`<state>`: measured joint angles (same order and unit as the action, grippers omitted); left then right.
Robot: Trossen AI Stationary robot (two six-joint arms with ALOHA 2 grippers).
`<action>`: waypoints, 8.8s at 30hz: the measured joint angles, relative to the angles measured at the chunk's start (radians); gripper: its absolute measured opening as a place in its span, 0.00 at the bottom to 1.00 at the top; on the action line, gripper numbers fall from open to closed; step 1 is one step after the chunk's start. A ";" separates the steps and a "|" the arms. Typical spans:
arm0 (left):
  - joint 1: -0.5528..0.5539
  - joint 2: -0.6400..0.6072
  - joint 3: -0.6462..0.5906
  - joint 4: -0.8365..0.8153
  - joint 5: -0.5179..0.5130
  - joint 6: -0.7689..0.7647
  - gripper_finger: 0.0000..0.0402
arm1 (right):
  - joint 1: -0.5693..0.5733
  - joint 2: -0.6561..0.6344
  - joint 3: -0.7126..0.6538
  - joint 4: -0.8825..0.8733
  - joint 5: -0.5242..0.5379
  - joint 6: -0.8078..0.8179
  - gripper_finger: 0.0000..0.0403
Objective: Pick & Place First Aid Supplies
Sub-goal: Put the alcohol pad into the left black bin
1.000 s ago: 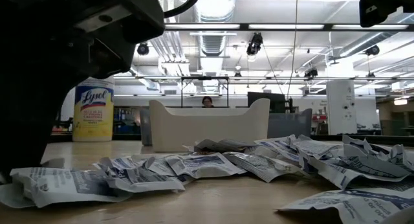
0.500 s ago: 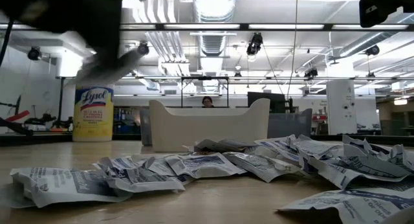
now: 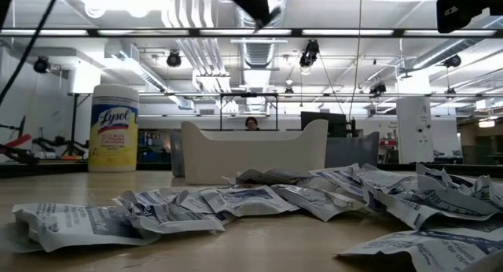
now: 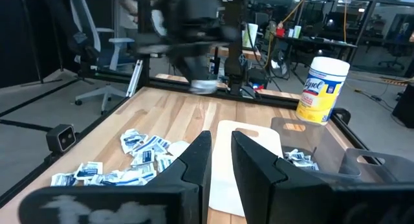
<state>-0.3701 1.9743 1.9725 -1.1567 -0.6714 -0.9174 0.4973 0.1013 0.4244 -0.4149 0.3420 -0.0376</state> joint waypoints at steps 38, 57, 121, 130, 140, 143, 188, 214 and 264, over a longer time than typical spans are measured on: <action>0.709 0.002 -0.411 0.219 0.492 0.999 0.00 | 0.000 0.000 0.000 0.000 0.000 0.008 0.15; 0.722 0.002 -0.458 0.270 0.559 1.024 0.02 | 0.000 0.000 0.000 0.000 0.000 0.043 0.15; -0.064 -0.104 -0.292 0.249 0.697 -0.467 0.47 | 0.000 0.000 0.000 0.000 0.000 0.035 0.15; -0.158 0.037 -0.292 0.351 0.699 -0.577 0.47 | 0.000 0.000 0.000 0.000 0.000 0.038 0.15; -0.182 0.129 -0.292 0.364 0.733 -0.580 0.47 | 0.000 0.000 0.000 0.001 0.000 0.036 0.15; -0.184 0.134 -0.292 0.363 0.734 -0.582 0.47 | 0.000 0.000 0.000 0.001 0.000 0.034 0.15; -0.161 0.140 -0.292 0.308 0.651 -0.780 0.47 | 0.000 0.000 0.000 0.001 0.000 0.035 0.15; -0.160 0.139 -0.363 0.397 0.676 -0.814 0.47 | 0.000 0.000 0.000 0.001 0.000 0.034 0.15; -0.158 0.138 -0.351 0.308 0.590 -0.812 0.31 | 0.000 0.000 0.000 0.001 0.000 0.038 0.15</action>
<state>-0.5285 2.1124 1.6218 -0.8482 -0.0811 -1.7294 0.4973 0.1013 0.4244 -0.4141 0.3420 0.0002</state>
